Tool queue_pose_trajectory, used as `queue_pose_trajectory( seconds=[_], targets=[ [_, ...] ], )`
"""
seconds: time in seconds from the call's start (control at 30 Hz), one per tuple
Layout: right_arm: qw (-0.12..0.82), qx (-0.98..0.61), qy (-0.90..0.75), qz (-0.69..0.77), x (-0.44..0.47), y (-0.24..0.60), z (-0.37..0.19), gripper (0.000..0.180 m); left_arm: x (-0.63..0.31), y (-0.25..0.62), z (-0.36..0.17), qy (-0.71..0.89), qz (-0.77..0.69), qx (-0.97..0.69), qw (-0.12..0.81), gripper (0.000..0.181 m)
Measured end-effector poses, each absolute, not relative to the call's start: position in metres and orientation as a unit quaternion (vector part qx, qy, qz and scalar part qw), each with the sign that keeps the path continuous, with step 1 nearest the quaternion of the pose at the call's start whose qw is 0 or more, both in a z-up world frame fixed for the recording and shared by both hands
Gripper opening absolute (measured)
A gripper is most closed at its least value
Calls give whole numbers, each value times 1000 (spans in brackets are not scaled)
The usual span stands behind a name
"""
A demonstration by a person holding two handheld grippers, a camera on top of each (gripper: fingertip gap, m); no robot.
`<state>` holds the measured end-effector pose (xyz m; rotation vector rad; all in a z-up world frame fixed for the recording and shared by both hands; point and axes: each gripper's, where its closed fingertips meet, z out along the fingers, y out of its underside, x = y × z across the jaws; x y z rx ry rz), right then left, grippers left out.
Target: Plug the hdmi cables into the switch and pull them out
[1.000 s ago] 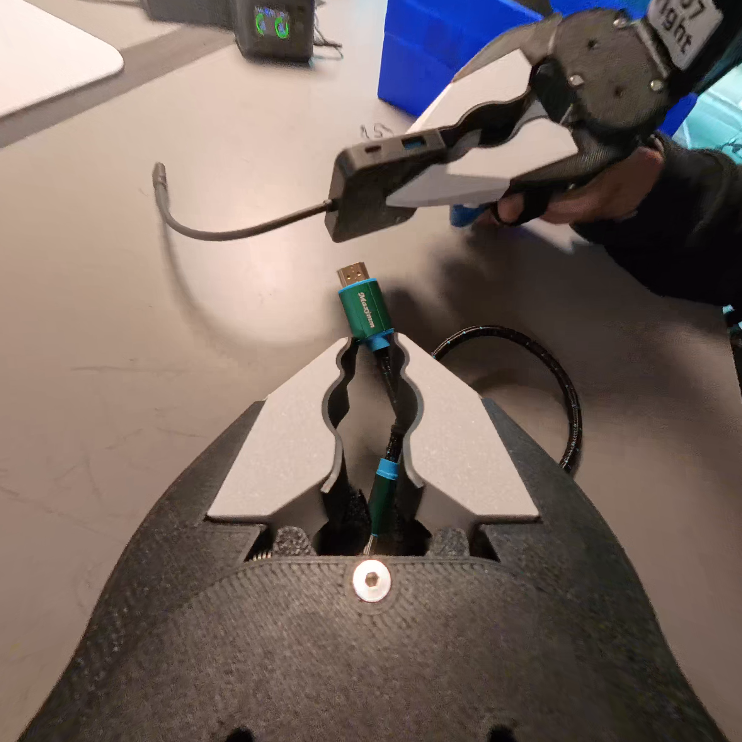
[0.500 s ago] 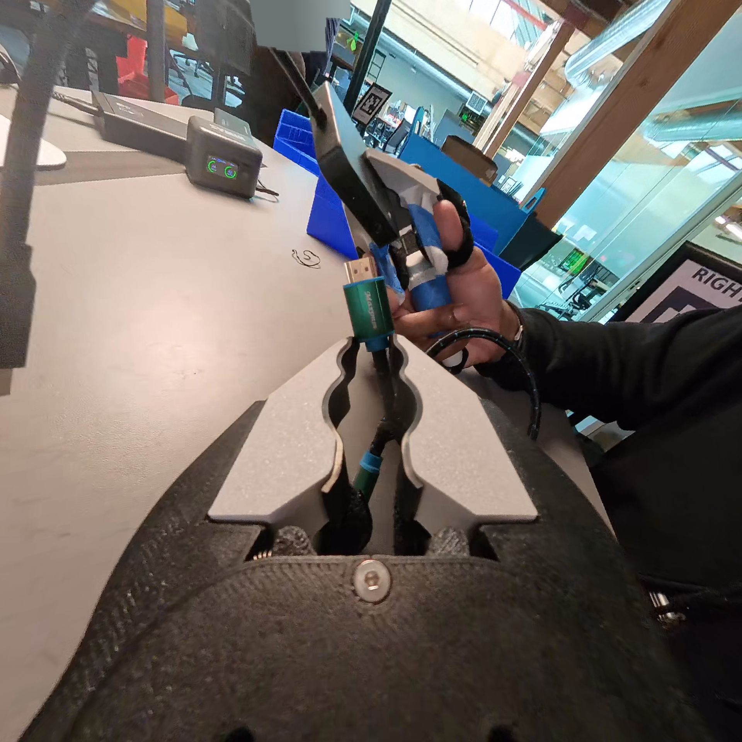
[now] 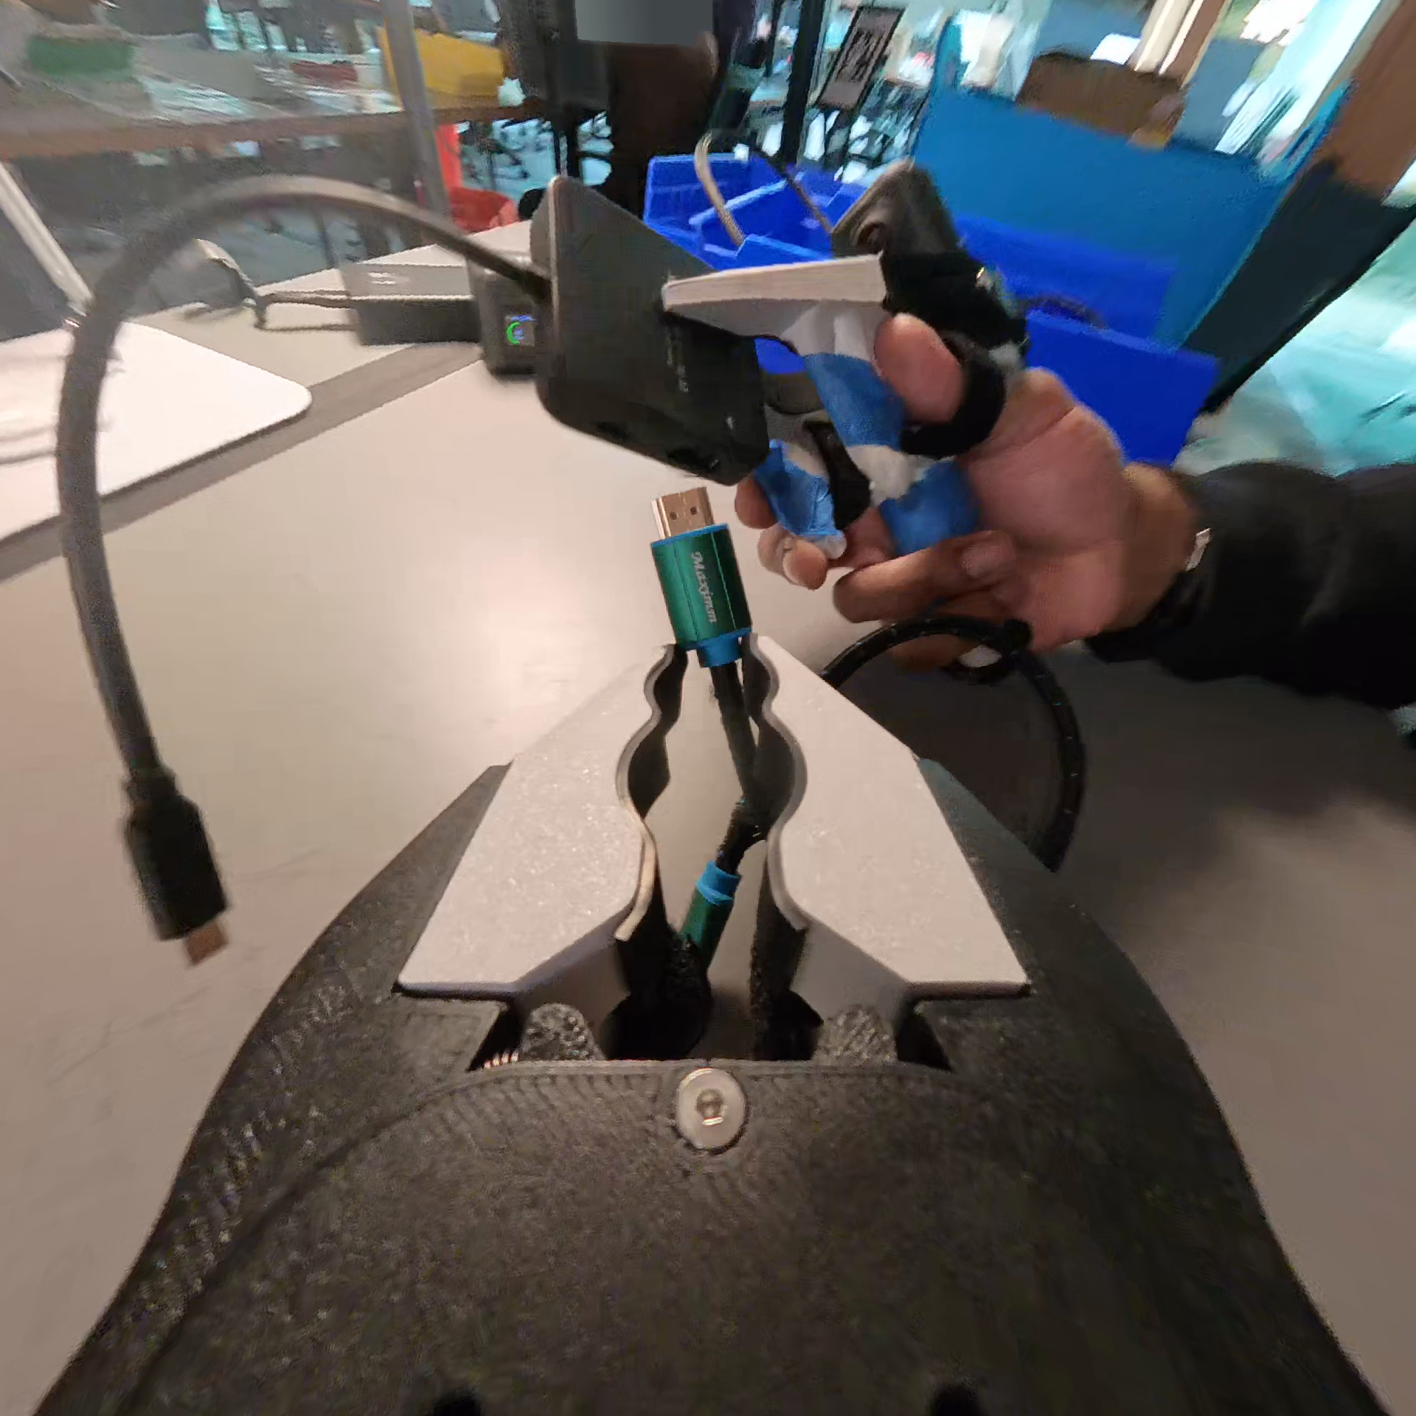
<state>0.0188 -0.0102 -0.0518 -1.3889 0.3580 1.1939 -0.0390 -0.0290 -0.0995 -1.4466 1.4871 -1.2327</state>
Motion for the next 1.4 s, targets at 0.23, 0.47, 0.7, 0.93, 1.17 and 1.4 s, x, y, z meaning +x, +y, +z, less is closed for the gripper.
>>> queue_pose_trajectory(
  seconds=[0.23,0.47,0.7,0.93,1.17,1.4],
  targets=[
    [577,-679,141,432,15,-5,-74,14,-35,-27,-121,629,-354,-559,409,17],
    [548,-689,157,448,17,-5,-82,13,-31,-32,-123,645,-334,-536,430,17],
    [500,-690,156,500,20,-11,-89,13,-28,-40,-120,683,-289,-463,486,17],
    [488,-656,142,558,20,-19,-77,13,-27,-47,-108,681,-294,-415,526,17],
    [510,-677,106,520,17,-23,-73,14,-25,-49,-108,686,-269,-402,543,16],
    [489,-672,88,549,15,-28,-72,14,-26,-58,-104,708,-230,-346,571,16]
  ],
)
